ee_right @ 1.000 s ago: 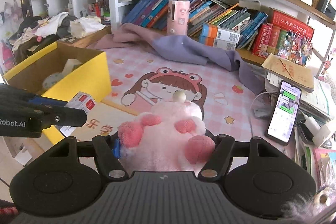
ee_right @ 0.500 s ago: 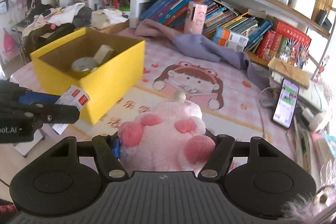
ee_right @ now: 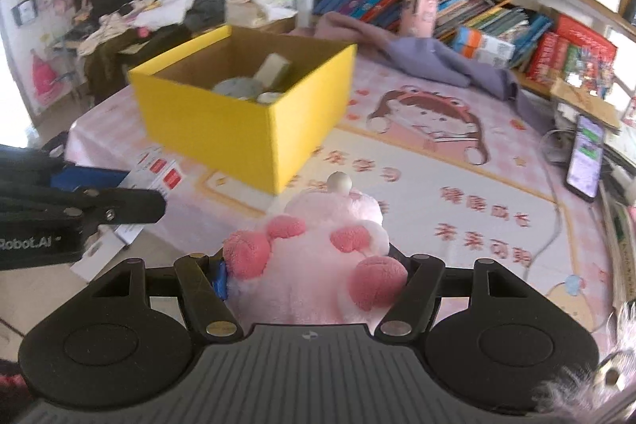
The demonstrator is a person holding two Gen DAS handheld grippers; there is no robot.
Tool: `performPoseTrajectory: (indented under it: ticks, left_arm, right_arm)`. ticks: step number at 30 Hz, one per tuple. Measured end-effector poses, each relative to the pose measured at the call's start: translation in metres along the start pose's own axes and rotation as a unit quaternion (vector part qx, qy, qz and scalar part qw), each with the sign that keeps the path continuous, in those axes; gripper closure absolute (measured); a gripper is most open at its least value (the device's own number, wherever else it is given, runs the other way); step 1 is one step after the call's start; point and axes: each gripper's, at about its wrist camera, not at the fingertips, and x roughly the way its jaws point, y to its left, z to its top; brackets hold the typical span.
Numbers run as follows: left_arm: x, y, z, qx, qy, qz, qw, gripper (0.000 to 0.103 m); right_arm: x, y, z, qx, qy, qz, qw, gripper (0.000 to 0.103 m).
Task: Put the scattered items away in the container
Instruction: 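Lift the card box and pink plush and carry them to the yellow box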
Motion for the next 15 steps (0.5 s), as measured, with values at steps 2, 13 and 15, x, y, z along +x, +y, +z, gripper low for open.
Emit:
performPoseTrajectory:
  ticks: [2,13,15]
  left_arm:
    - [-0.003,0.007,-0.002,-0.005,0.001,0.004,1.0000,0.075]
    - [-0.013,0.040,-0.013,-0.020,0.018,0.028,0.9992,0.075]
    - [-0.014,0.044,-0.015,-0.021,0.022,0.031,0.9991,0.075]
  right_arm:
    - [0.002,0.010,0.001,-0.007,0.005,0.009,1.000,0.037]
    - [0.012,0.052,0.005,-0.034,0.016,0.045,0.998,0.037]
    - [0.014,0.058,0.005,-0.037,0.017,0.050,0.998,0.037]
